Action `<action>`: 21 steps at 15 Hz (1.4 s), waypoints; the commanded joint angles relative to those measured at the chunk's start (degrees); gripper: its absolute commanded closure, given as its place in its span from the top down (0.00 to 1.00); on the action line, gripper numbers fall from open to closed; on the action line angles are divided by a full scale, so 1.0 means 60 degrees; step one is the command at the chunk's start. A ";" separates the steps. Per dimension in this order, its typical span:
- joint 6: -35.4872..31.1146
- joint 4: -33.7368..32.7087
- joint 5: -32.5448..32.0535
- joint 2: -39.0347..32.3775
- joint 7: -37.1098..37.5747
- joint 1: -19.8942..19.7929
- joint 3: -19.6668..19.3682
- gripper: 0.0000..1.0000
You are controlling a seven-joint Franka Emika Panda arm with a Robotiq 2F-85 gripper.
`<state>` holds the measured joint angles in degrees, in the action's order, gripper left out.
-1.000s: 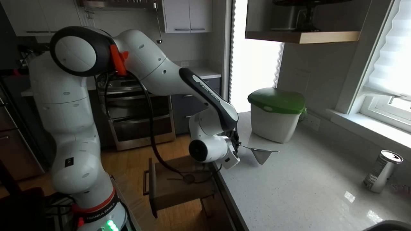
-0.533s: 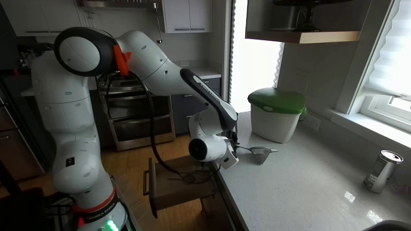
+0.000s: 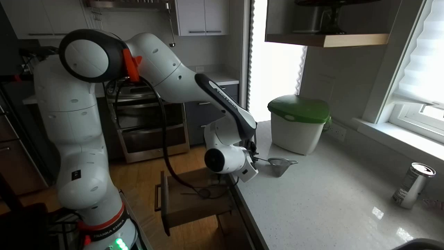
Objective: Remove the silver object from the cup
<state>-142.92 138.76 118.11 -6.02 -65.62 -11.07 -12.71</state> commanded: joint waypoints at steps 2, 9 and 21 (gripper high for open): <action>-0.0381 -0.0040 -0.0600 0.0067 0.0192 0.0106 -0.0019 0.52; -0.0865 -0.0026 -0.2567 0.0670 0.1742 0.0092 0.0022 0.90; -0.3094 0.0956 -1.1414 0.1813 0.9500 0.0033 0.0619 1.00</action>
<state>-159.35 140.33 60.88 3.65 -17.70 -10.42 -9.05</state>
